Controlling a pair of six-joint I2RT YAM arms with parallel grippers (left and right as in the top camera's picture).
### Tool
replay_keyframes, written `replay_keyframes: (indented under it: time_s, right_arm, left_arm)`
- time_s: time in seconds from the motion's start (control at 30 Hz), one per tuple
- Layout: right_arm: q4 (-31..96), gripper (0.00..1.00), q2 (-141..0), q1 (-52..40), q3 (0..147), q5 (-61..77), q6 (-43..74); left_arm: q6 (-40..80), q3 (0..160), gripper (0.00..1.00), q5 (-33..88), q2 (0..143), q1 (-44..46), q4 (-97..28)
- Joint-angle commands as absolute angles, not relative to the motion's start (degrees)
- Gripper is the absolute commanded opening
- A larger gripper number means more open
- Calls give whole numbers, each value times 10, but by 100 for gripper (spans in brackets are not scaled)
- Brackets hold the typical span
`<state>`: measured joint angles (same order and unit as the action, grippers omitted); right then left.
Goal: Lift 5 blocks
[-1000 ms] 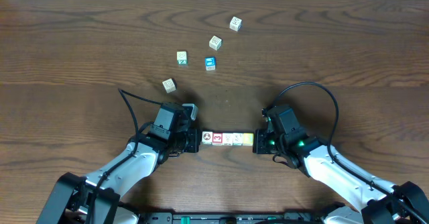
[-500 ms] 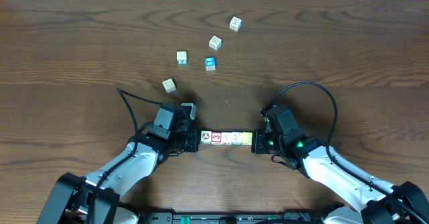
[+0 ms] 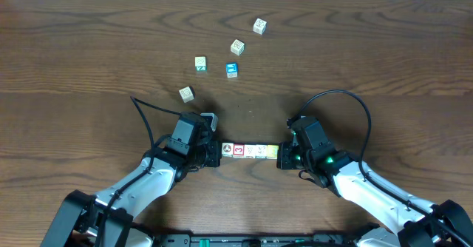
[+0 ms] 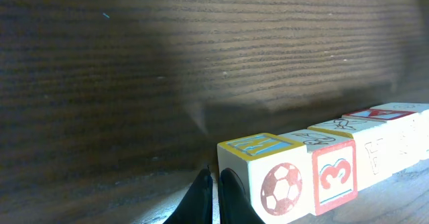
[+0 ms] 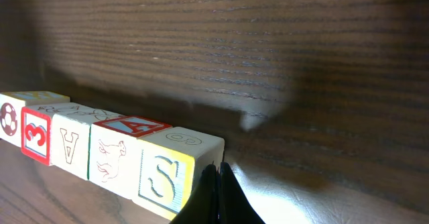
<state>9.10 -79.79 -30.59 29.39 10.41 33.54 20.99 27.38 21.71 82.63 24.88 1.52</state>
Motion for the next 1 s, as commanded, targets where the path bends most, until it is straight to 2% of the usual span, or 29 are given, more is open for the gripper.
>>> replay_keyframes:
  time_s: [0.0,0.67,0.97]
  right_arm:
    - [70,1,-799,-324,296,176,343]
    - [61,1,-799,-335,296,187,351]
    - [65,1,-799,-353,296,200,316]
  left_arm:
    - [214,273,7,266,829,267,21]
    - [214,273,7,266,829,267,25]
    - [214,273,7,266,829,267,25]
